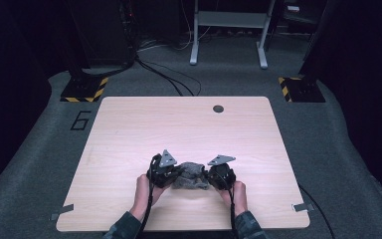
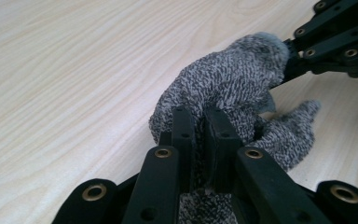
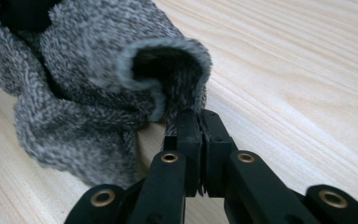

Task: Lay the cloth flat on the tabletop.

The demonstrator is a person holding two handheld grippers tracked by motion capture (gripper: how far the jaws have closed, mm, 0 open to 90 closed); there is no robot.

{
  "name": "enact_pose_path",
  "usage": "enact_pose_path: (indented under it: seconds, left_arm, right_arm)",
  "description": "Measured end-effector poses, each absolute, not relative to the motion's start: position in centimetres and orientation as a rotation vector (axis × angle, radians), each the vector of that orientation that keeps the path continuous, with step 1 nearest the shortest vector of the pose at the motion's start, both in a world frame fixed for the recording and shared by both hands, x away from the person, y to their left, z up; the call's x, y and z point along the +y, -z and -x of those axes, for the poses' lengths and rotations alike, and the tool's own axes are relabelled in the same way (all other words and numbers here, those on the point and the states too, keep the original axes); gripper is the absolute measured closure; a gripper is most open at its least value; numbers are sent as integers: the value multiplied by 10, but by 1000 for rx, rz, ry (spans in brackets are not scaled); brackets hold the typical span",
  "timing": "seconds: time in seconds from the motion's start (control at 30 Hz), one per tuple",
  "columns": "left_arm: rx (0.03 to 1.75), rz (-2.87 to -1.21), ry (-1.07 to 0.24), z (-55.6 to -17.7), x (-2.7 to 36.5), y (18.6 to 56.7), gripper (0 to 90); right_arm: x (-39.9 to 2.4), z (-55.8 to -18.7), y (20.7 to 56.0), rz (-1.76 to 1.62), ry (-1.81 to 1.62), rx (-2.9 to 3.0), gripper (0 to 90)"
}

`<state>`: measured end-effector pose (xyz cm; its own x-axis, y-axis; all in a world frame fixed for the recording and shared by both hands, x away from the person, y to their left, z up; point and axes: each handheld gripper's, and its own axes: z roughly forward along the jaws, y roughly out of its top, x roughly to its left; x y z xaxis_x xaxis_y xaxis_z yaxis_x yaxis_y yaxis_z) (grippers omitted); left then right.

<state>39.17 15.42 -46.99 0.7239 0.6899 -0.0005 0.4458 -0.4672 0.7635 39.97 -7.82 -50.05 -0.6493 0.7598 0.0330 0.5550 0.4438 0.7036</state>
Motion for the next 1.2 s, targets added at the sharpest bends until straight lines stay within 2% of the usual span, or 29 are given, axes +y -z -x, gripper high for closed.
enact_pose_path:
  seconds: [0.3,0.33,0.37,0.4,0.43,0.47,0.57,0.67,1.03,1.2]
  left_arm:
    - [888,-2127,-413,-405,165,467,835]
    - [888,-2128,-411,-406,164,467,798]
    - [886,-2138,-420,-406,163,467,798]
    - [896,-2145,-422,-405,162,466,733]
    - [913,-2143,-428,-404,160,467,574]
    - [911,-2152,-433,-402,160,465,574]
    - [913,-2131,-451,-393,159,463,400]
    - [895,-2136,-443,-381,160,460,327]
    - [841,-2166,-517,-343,140,470,210]
    - [874,-2154,-535,-342,130,481,214]
  right_arm:
    - [-97,-396,491,-1182,-1006,2349,888]
    - [-100,-397,492,-1172,-1003,2345,887]
    - [-100,-397,492,-1172,-1003,2345,887]
    - [-101,-397,492,-1169,-996,2350,885]
    - [-100,-397,492,-1190,-1003,2344,879]
    - [-100,-397,492,-1190,-1003,2344,879]
    - [-101,-397,492,-1200,-1013,2341,875]
    - [-102,-398,491,-1205,-1015,2342,867]
    - [-101,-402,495,-1239,-1002,2333,853]
    - [-99,-402,498,-1242,-992,2338,849]
